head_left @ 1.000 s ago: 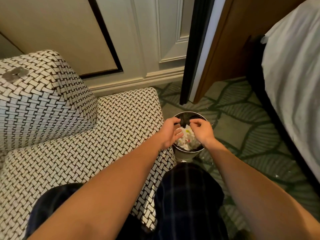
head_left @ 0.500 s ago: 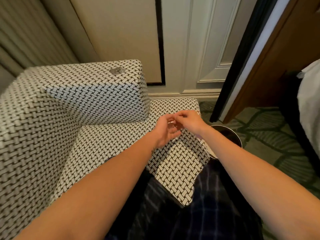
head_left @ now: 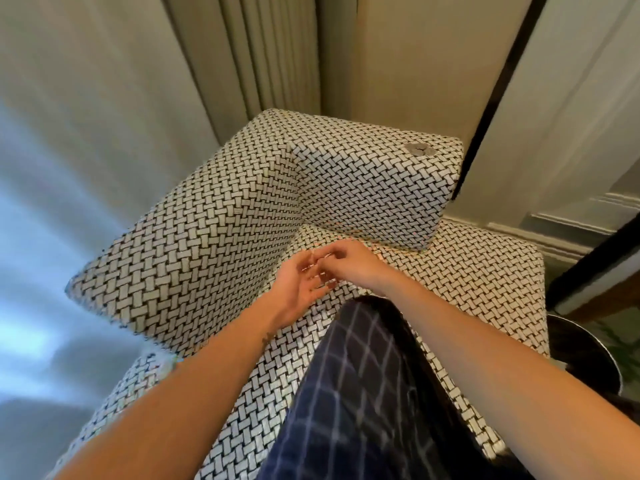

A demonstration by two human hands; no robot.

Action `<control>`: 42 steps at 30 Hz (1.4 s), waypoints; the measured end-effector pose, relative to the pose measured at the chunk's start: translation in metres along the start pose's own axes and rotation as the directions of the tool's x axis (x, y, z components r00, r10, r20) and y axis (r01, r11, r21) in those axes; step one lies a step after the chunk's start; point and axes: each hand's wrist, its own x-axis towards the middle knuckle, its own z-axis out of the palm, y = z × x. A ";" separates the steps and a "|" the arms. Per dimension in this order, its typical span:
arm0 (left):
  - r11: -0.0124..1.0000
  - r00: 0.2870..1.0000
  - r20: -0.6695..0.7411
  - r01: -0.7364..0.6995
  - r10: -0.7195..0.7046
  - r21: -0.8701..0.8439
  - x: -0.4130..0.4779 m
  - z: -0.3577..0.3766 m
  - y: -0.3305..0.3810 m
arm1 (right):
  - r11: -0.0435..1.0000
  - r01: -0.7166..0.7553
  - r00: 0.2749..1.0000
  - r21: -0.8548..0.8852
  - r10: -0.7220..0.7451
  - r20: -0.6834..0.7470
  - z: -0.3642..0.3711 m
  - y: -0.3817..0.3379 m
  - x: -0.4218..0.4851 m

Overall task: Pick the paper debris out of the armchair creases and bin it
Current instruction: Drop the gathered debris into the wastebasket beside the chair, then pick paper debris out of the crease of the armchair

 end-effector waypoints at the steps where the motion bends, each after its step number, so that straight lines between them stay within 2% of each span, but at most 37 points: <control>1: 1.000 0.999 -0.043 -0.008 0.007 -0.009 -0.006 -0.017 -0.003 | 1.000 0.001 0.999 -0.026 0.000 0.051 0.014 -0.006 0.007; 4: 0.991 0.986 -0.165 0.002 -0.023 -0.131 -0.024 -0.066 -0.017 | 0.992 -0.005 0.985 -0.122 0.026 0.173 0.053 -0.020 0.026; 8: 0.942 0.933 -0.332 0.023 -0.141 -0.334 -0.048 -0.120 -0.049 | 0.969 0.006 0.954 -0.249 0.069 0.291 0.102 -0.018 0.052; 10: 0.914 0.917 -0.346 0.044 -0.197 -0.404 -0.060 -0.134 -0.066 | 0.951 0.021 0.936 -0.308 0.090 0.341 0.123 -0.013 0.060; 14: 0.848 0.895 -0.327 0.098 -0.304 -0.520 -0.075 -0.153 -0.073 | 0.890 0.075 0.889 -0.450 0.145 0.434 0.162 -0.007 0.075; 19: 0.830 0.897 -0.261 0.176 -0.357 -0.529 -0.075 -0.164 -0.073 | 0.838 0.067 0.889 -0.541 0.196 0.414 0.176 0.000 0.086; 25: 0.813 0.918 -0.160 0.227 -0.362 -0.537 -0.073 -0.177 -0.071 | 0.691 0.112 0.919 -0.714 0.200 0.338 0.199 -0.002 0.093; 32: 0.800 0.939 -0.075 0.243 -0.336 -0.548 -0.074 -0.179 -0.070 | 0.785 -0.030 0.894 -0.618 0.298 0.335 0.205 0.004 0.111; 36: 0.805 0.941 -0.053 0.255 -0.334 -0.535 -0.076 -0.178 -0.071 | 0.872 -0.089 0.905 -0.481 0.272 0.327 0.201 0.008 0.109; 38: 0.822 0.939 -0.062 0.263 -0.339 -0.505 -0.077 -0.178 -0.072 | 0.881 -0.080 0.907 -0.466 0.258 0.332 0.199 0.014 0.110; 40: 0.832 0.929 -0.063 0.295 -0.365 -0.470 -0.078 -0.180 -0.070 | 0.876 -0.139 0.864 -0.462 0.335 0.376 0.198 0.013 0.112; 42: 0.839 0.917 -0.067 0.329 -0.394 -0.434 -0.079 -0.182 -0.069 | 0.833 -0.161 0.796 -0.529 0.427 0.429 0.201 0.005 0.116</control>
